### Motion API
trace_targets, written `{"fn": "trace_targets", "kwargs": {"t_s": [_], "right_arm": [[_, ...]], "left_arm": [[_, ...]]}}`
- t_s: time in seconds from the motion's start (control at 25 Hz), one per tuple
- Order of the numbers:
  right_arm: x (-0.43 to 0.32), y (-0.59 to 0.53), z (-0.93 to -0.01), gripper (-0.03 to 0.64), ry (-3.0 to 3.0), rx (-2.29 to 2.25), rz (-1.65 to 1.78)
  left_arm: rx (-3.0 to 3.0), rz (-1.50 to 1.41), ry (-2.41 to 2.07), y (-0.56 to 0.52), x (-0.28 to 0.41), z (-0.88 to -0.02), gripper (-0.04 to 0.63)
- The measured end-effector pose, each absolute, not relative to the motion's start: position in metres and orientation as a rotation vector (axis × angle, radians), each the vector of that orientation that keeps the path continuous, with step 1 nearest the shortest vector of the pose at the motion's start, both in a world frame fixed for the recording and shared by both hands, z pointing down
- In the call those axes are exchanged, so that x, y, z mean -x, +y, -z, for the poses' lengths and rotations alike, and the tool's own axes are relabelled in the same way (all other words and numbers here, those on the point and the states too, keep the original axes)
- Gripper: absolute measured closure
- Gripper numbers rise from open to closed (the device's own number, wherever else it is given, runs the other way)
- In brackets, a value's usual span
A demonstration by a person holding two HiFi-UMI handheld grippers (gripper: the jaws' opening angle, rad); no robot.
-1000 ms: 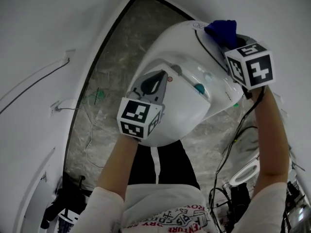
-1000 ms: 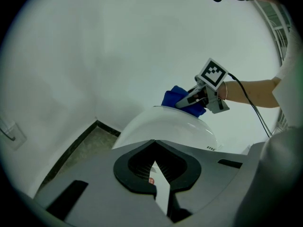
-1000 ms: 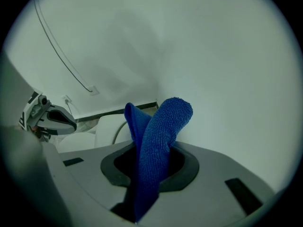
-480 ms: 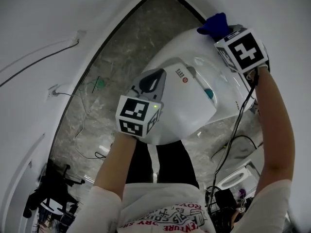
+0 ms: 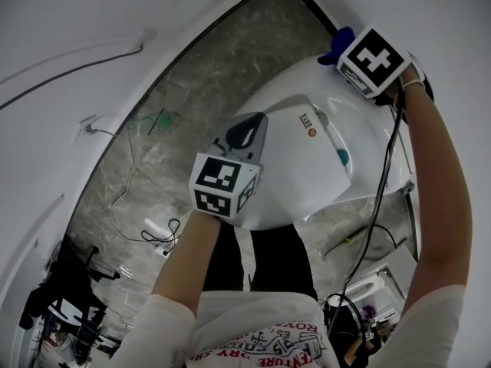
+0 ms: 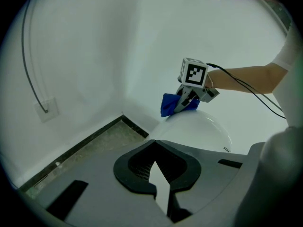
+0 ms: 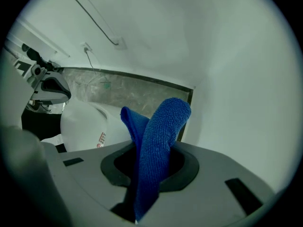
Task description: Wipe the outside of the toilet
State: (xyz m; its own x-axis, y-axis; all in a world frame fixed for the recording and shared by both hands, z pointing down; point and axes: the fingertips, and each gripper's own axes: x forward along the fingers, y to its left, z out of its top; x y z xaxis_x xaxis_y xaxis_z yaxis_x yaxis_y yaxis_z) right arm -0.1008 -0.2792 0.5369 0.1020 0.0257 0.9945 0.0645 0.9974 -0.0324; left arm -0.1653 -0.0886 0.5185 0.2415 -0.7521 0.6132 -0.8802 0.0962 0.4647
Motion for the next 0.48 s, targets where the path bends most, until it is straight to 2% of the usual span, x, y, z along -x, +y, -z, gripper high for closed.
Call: {"fn": "trace_targets", "kwargs": {"t_s": [0.48], "right_arm": [[0.142, -0.236, -0.611, 0.543, -1.238, 0.273, 0.177]], "left_arm": [[-1.521, -0.149, -1.581, -0.025, 0.200, -0.559, 0.589]]}}
